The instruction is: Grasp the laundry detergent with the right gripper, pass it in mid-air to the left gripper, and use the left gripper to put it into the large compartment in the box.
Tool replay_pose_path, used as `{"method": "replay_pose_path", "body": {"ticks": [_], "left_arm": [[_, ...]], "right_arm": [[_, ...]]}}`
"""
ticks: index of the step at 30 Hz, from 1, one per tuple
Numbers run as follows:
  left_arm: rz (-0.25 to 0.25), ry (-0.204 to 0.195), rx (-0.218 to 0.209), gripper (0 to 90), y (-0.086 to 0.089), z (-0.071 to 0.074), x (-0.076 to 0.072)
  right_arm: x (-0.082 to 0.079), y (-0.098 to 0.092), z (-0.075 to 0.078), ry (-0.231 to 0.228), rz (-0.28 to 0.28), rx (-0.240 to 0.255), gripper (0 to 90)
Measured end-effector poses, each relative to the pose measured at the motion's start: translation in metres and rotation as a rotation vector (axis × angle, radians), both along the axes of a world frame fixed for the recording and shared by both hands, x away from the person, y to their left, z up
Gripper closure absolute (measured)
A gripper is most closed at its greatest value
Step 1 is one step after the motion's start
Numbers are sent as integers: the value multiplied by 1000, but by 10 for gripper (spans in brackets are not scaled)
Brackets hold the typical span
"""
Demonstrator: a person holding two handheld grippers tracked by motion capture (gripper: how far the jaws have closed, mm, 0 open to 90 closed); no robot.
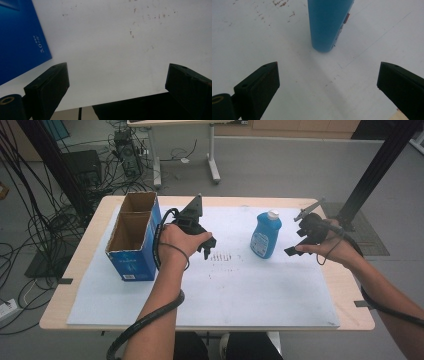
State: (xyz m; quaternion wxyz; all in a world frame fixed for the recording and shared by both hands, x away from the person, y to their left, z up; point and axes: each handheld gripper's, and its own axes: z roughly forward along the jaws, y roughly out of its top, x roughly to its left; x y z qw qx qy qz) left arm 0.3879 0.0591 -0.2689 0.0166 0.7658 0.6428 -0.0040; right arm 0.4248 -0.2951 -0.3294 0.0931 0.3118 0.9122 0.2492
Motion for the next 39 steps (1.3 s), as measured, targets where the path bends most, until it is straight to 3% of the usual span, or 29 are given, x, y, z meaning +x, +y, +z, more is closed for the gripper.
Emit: {"method": "replay_pose_path", "body": {"ticks": [7,12,27,39], "left_arm": [[2,-3,0,57,2,0,-1],[0,2,4,57,2,0,-2],[0,11,8,57,1,-4,-1],[-6,14,22,57,0,-7,1]], "right_arm": [[-1,4,-13,-81,-30,75,41],[-3,9,-21,-87,-49,112,42],[2,28,-44,-179,-95,160,33],[7,37,-54,-229,-129,206,32]]}}
